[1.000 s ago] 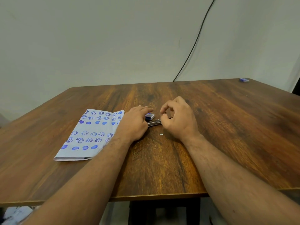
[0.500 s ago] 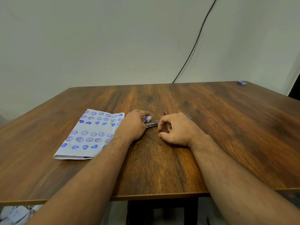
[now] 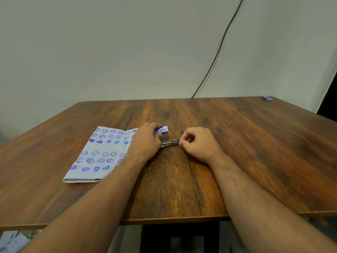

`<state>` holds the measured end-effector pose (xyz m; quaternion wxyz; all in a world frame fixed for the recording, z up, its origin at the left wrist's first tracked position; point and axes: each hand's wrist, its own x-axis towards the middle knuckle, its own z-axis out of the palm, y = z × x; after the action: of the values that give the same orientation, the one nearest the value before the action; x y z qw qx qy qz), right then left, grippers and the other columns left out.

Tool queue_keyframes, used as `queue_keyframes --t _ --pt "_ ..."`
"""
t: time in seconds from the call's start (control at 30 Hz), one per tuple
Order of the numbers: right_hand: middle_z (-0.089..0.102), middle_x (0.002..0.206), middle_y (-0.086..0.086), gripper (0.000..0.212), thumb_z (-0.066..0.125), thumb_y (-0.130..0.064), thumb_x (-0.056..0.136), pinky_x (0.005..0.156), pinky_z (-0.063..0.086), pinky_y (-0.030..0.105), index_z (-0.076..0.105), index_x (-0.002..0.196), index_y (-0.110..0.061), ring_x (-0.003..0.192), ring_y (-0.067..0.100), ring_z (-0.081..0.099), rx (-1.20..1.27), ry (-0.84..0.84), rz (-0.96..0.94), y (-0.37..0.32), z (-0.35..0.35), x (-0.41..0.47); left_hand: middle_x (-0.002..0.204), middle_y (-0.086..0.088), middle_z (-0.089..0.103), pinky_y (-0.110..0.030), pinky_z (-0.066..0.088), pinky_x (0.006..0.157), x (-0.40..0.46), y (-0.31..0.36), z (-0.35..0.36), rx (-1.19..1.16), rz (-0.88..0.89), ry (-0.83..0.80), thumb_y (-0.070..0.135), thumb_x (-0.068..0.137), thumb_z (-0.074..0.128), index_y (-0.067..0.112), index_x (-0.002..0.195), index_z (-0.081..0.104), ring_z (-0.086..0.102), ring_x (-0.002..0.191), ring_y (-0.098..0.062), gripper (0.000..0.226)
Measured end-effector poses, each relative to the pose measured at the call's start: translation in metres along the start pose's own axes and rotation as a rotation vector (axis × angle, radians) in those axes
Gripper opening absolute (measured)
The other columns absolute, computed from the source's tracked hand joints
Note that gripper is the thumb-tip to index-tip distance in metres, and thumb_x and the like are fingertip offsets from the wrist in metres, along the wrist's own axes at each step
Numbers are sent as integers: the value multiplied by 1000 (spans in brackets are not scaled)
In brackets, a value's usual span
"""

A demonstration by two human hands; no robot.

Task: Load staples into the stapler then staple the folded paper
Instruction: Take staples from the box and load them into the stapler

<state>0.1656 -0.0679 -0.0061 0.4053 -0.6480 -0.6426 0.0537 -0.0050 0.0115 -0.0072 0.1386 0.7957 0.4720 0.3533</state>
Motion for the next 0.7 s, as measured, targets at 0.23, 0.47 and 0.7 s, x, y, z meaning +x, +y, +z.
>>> queue_keyframes --t 0.23,0.47,0.7 --pt "62 55 -8 24 68 -7 77 53 48 18 58 62 -22 47 4 60 98 103 53 -2 -4 -1 120 4 68 -26 46 92 -2 17 -14 -70 39 63 21 89 66 22 124 69 61 106 -11 36" --pt "64 58 -6 20 63 -2 77 51 49 18 64 72 -21 44 5 59 119 96 76 -2 -3 0 118 5 69 -21 44 84 -9 19 -28 -162 -58 -64 17 83 72 23 122 70 62 97 -9 40" --pt "66 59 -20 30 59 -5 83 53 41 11 81 82 -25 49 -3 58 127 54 92 -1 -3 1 89 -7 72 -44 59 88 -2 26 -31 -480 -261 -95 7 78 64 16 105 74 67 75 -21 30"
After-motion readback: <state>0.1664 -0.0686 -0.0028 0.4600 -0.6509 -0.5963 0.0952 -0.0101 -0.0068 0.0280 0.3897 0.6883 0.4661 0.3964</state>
